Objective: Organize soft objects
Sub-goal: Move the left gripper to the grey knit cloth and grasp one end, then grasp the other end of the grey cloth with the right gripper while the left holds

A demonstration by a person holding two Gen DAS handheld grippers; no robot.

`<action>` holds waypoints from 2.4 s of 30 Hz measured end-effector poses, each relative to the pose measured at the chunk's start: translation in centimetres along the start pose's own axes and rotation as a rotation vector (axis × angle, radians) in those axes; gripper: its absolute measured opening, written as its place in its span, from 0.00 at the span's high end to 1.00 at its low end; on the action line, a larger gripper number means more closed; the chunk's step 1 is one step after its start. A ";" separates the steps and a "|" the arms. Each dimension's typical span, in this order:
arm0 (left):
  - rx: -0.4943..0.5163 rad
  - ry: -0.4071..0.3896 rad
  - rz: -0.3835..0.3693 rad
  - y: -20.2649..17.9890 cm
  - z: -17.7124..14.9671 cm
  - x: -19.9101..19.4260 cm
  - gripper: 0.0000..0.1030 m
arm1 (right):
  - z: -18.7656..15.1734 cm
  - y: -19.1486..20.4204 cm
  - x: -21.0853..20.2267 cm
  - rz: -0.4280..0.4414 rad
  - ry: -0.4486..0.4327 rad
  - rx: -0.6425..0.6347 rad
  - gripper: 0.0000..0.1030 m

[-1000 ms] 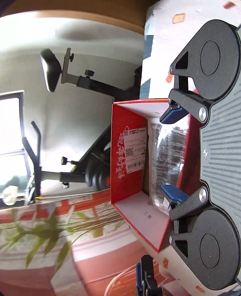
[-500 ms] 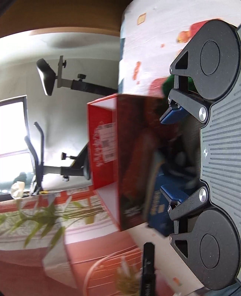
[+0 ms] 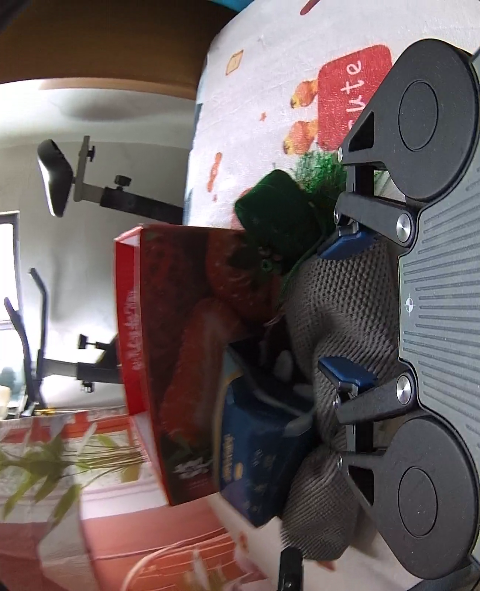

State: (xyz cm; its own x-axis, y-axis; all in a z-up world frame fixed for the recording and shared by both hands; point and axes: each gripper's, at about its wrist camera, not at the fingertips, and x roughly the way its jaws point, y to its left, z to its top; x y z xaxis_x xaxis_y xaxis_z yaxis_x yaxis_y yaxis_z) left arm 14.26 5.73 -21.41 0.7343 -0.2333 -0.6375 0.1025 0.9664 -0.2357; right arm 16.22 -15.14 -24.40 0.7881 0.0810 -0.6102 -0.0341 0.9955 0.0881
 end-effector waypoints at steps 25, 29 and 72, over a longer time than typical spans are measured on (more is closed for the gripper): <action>0.017 -0.004 0.017 0.0 -2.2 2.2 0.36 | -2.2 0.8 -0.5 0.033 0.059 -0.053 0.58; 0.007 -0.024 -0.018 0.2 -2.2 2.0 0.39 | -2.2 0.8 -0.5 0.035 0.055 -0.051 0.58; 0.083 0.021 -0.010 -0.9 -3.1 2.7 0.78 | -1.8 1.4 0.1 0.100 0.058 -0.021 0.55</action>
State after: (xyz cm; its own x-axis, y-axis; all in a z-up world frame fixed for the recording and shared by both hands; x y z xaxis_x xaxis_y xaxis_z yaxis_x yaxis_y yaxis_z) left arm 14.12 3.90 -25.17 0.7187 -0.2443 -0.6510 0.1658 0.9694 -0.1808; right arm 15.16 -13.62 -25.76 0.7433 0.1818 -0.6437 -0.1240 0.9831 0.1345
